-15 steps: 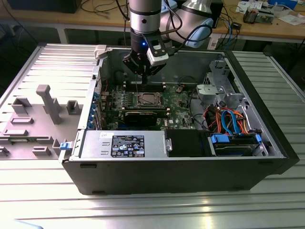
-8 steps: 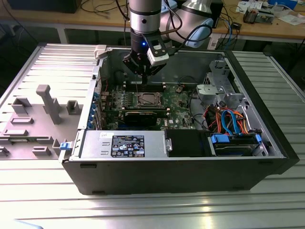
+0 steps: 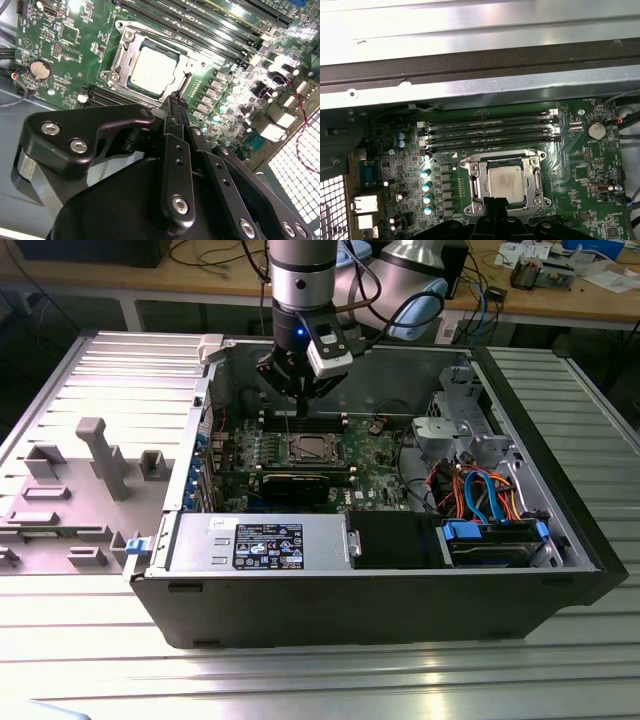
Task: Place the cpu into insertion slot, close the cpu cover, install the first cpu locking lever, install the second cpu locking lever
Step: 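Install the first cpu locking lever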
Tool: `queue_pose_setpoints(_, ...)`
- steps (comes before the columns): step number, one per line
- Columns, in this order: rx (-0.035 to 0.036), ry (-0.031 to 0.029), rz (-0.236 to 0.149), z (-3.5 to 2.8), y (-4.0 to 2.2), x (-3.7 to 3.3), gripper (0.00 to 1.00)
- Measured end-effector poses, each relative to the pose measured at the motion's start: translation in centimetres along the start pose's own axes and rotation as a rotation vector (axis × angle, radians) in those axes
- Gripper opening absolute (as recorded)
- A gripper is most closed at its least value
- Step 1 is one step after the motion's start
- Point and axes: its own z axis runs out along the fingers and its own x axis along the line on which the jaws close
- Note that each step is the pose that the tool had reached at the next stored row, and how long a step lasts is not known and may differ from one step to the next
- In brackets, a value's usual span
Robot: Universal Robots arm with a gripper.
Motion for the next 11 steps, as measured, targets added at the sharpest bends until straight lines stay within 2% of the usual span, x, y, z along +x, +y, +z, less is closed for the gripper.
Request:
queue_pose_setpoints(1, 0.0, -0.0001, 0.0, 0.0, -0.01, 0.12, 0.11)
queue_pose_setpoints(5, -0.0001, -0.0001, 0.0, -0.04, -0.12, 1.29, 0.11)
queue_pose_setpoints(7, -0.0005, -0.0002, -0.007, -0.03, -0.14, 1.5, 0.11)
queue_pose_setpoints(11, -0.0016, -0.0002, -0.049, -0.01, -0.15, 1.6, 0.11)
